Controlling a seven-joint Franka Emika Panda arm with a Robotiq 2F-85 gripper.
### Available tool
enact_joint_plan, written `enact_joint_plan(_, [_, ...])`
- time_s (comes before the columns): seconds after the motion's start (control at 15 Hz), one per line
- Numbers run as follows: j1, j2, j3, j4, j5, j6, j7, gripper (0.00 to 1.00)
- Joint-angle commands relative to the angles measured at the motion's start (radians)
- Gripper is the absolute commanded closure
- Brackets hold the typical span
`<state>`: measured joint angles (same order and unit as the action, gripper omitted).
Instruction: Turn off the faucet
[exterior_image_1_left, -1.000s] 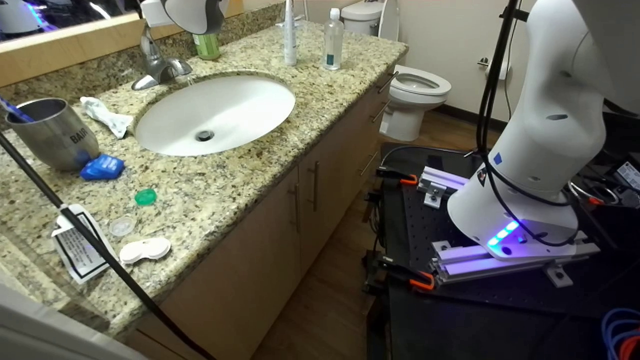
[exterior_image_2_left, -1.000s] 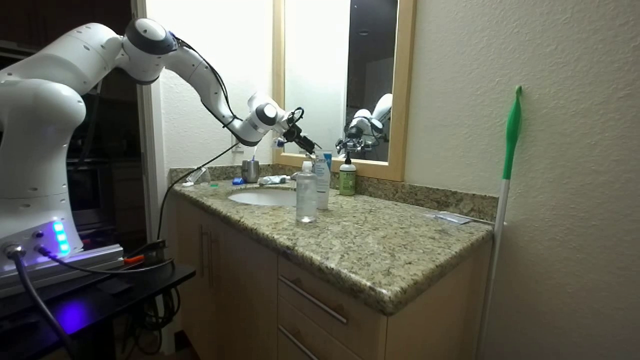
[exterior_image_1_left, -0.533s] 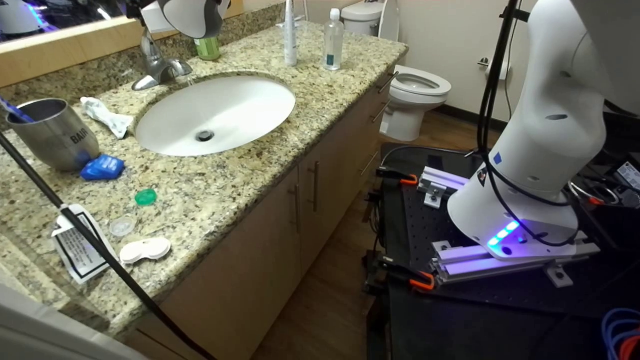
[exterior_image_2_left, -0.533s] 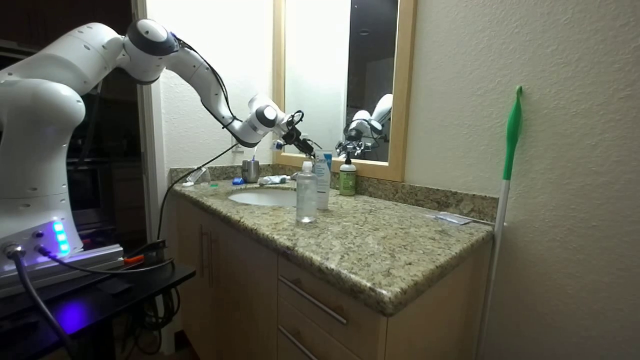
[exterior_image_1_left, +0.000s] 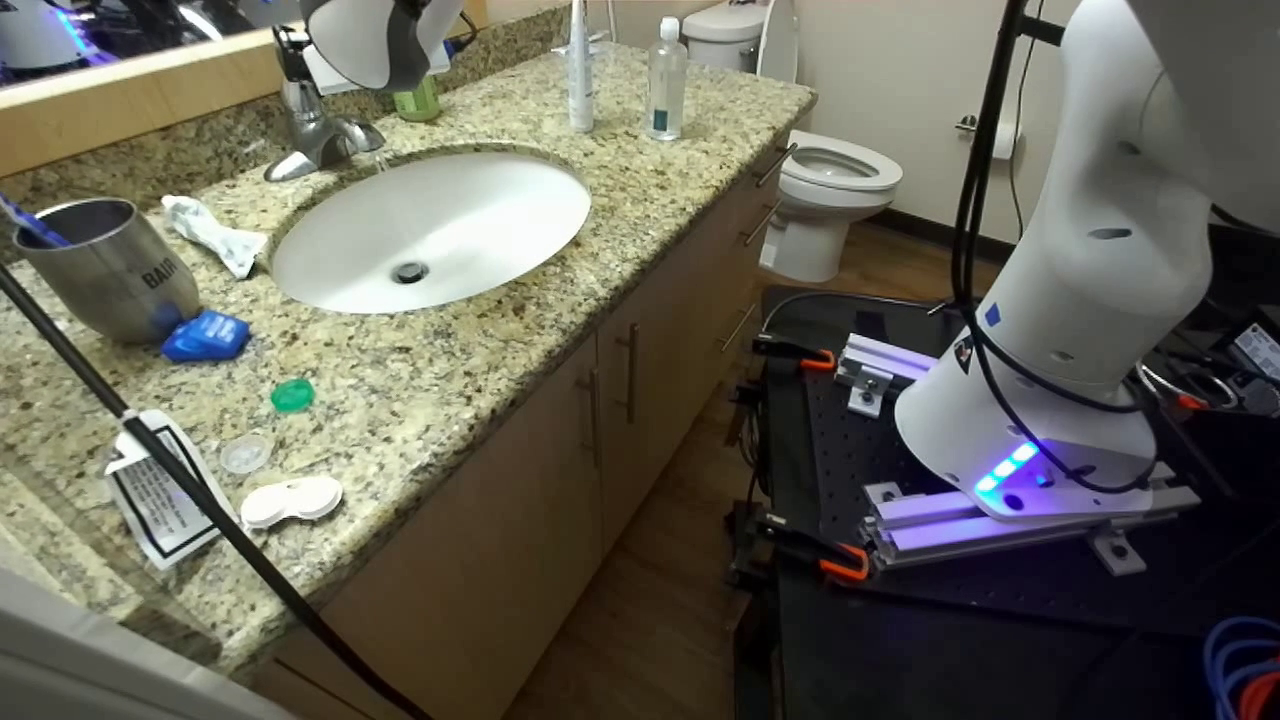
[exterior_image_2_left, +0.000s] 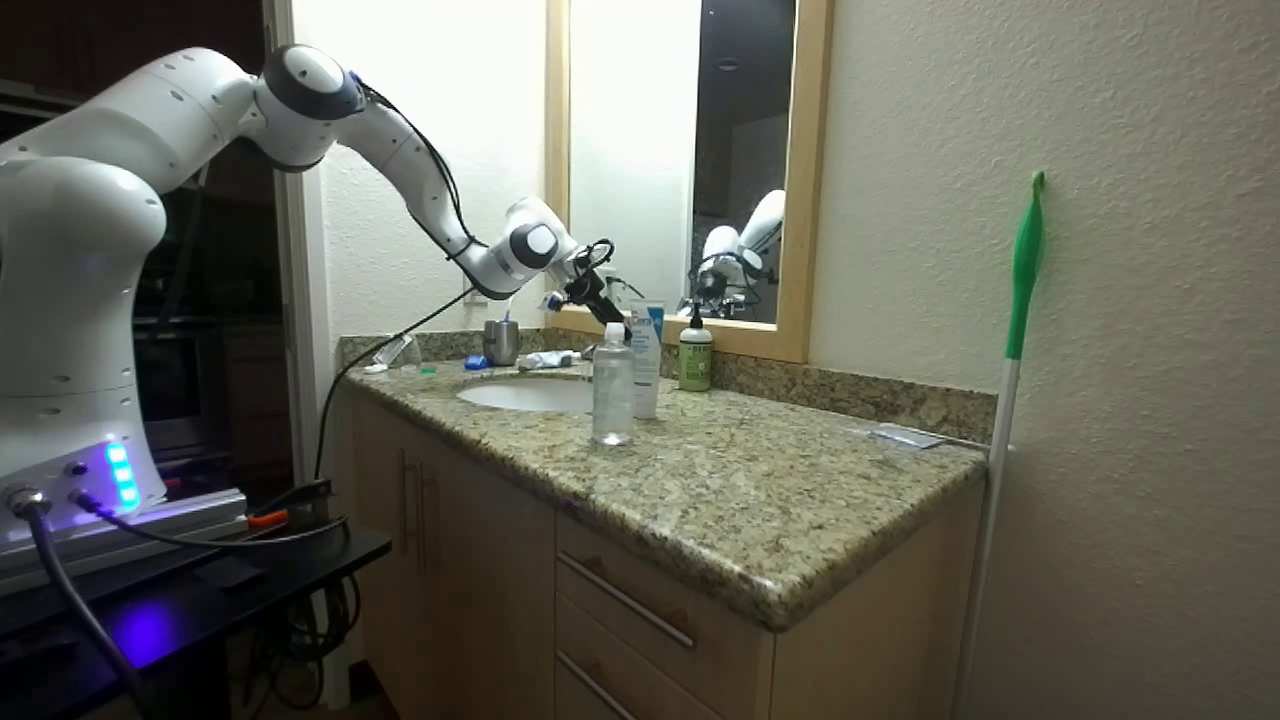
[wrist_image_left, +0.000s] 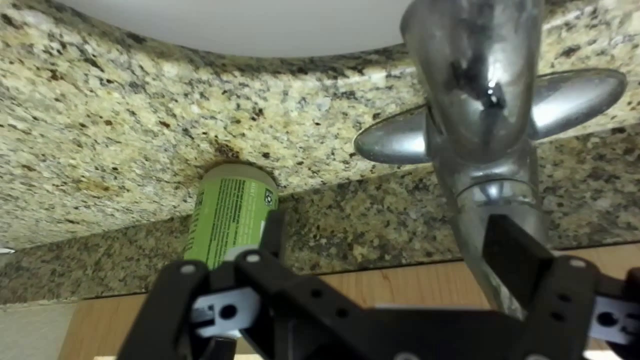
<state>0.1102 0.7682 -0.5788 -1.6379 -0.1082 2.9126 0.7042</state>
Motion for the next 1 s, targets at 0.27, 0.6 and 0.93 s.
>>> enact_joint_plan(0.27, [-0.144, -0.13, 0.223, 0.033, 0.156, 0.015, -0.143, 0.0])
enact_joint_plan(0.6, [-0.127, -0.135, 0.206, 0.063, 0.16, 0.019, -0.111, 0.0])
enact_joint_plan(0.93, [-0.036, -0.048, 0.031, 0.077, 0.066, -0.099, -0.01, 0.0])
